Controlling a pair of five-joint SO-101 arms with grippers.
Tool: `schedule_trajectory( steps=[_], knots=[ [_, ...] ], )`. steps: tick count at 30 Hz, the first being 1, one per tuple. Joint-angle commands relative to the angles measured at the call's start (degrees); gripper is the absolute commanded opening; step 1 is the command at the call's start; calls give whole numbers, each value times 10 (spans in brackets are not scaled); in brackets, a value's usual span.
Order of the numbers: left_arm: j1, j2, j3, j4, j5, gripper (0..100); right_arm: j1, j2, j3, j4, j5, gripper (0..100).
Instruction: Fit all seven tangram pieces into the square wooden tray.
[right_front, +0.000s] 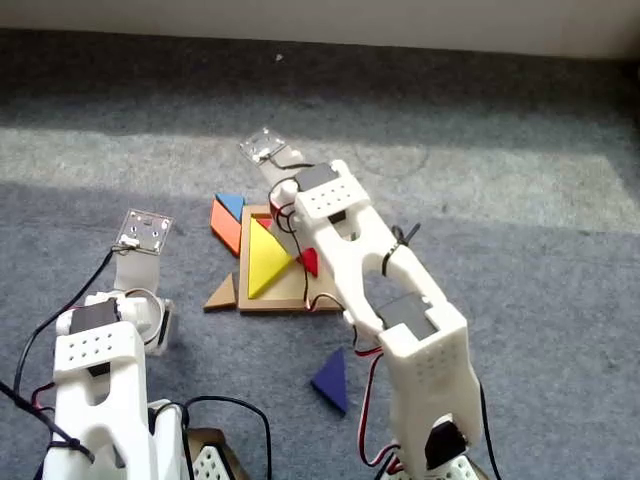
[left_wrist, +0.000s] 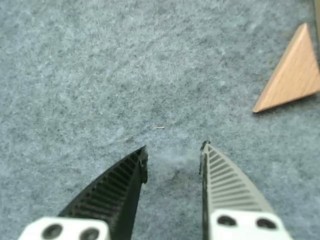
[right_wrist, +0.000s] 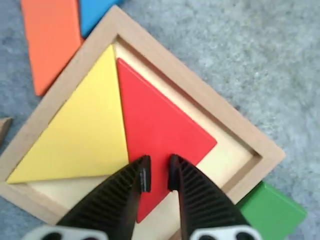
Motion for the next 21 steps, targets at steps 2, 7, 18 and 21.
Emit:
schedule_trajectory(
  steps=[2,7,18,21],
  knots=[
    [-6,-8,-1,-8,-3,181,14,-15,-41,40,1,68],
    [-6,-8,-1,-8,-3,181,11,-23,-43,38,-25,199],
    [-6,-8,-1,-8,-3,181,12,-14,-42,35,9,263],
    [-6,-8,-1,-8,-3,181,14,22,-46,35,22,263]
  ],
)
